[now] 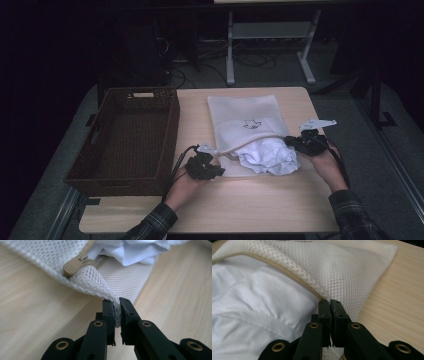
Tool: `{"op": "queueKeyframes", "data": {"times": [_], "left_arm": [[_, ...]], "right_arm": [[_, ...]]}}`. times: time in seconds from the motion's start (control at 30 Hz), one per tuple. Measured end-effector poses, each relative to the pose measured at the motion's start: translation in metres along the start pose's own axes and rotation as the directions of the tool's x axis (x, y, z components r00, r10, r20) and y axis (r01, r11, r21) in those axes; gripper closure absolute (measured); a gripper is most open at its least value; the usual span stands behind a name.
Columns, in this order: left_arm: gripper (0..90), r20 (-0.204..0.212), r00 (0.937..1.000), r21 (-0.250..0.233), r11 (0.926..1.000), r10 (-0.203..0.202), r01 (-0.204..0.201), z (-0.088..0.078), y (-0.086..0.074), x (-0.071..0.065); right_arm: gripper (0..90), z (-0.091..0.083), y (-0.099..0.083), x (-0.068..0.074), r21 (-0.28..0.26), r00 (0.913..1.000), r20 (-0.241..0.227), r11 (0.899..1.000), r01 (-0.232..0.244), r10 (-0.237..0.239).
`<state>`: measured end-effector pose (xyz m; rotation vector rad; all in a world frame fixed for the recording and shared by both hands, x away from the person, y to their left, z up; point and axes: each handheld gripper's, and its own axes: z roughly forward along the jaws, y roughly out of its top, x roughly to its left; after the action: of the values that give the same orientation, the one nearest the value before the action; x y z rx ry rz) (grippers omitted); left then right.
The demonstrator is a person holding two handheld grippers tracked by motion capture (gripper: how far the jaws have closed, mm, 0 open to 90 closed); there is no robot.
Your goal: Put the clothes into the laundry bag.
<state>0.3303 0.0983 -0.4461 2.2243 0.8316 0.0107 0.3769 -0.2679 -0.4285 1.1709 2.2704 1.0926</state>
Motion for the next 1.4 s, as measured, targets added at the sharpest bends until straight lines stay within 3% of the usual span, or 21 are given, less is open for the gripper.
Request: {"op": "queueKeyframes", "data": {"times": [0.1,0.27,0.3,0.4,0.6,0.77,0.9,1.07,1.2,1.37,1.4], "left_arm": [[83.3,0.013,0.9999,-0.003,1.0000,-0.004,0.004,0.002,-0.002,-0.005],[83.3,0.016,0.9996,0.006,0.9997,0.025,-0.025,0.007,-0.004,-0.014],[83.4,0.021,0.9994,0.007,0.9996,0.027,-0.027,0.008,-0.004,-0.014],[83.6,0.028,0.9992,0.010,0.9996,0.027,-0.027,0.009,-0.005,-0.012],[83.7,0.026,0.9991,0.016,0.9993,0.034,-0.034,0.009,-0.004,-0.012],[83.7,0.028,0.9990,0.018,0.9992,0.035,-0.035,0.009,-0.004,-0.012],[83.8,0.033,0.9990,0.017,0.9994,0.031,-0.032,0.009,-0.004,-0.011],[83.9,0.031,0.9989,0.019,0.9992,0.034,-0.035,0.009,-0.004,-0.011],[83.9,0.031,0.9989,0.021,0.9991,0.035,-0.036,0.009,-0.004,-0.011],[84.0,0.030,0.9990,0.021,0.9992,0.034,-0.035,0.009,-0.004,-0.011],[84.0,0.030,0.9990,0.021,0.9992,0.034,-0.035,0.009,-0.004,-0.011]], "right_arm": [[86.6,0.008,0.005,-0.003,0.010,1.0000,0.005,1.000,-0.005,0.005],[83.9,0.013,0.010,-0.004,-0.008,0.9998,0.009,1.000,-0.015,0.015],[74.8,0.009,0.010,-0.004,-0.005,0.9995,0.013,1.000,-0.028,0.028],[60.6,-0.008,0.009,-0.007,-0.041,0.9976,-0.015,0.997,-0.068,0.067],[46.6,-0.051,0.000,0.000,-0.104,0.9839,-0.148,0.988,-0.116,0.100],[40.0,-0.063,-0.014,0.009,-0.085,0.9782,-0.195,0.992,-0.088,0.070],[37.3,-0.058,-0.024,0.016,-0.054,0.9790,-0.200,0.997,-0.050,0.038],[31.1,-0.049,-0.021,0.022,-0.037,0.9802,-0.198,0.999,-0.020,0.012],[31.3,-0.044,-0.020,0.025,-0.030,0.9823,-0.187,1.000,-0.010,0.004],[55.4,-0.042,-0.017,0.027,-0.041,0.9880,-0.152,0.999,0.020,-0.026],[55.4,-0.042,-0.017,0.027,-0.041,0.9880,-0.152,0.999,0.020,-0.026]]}}
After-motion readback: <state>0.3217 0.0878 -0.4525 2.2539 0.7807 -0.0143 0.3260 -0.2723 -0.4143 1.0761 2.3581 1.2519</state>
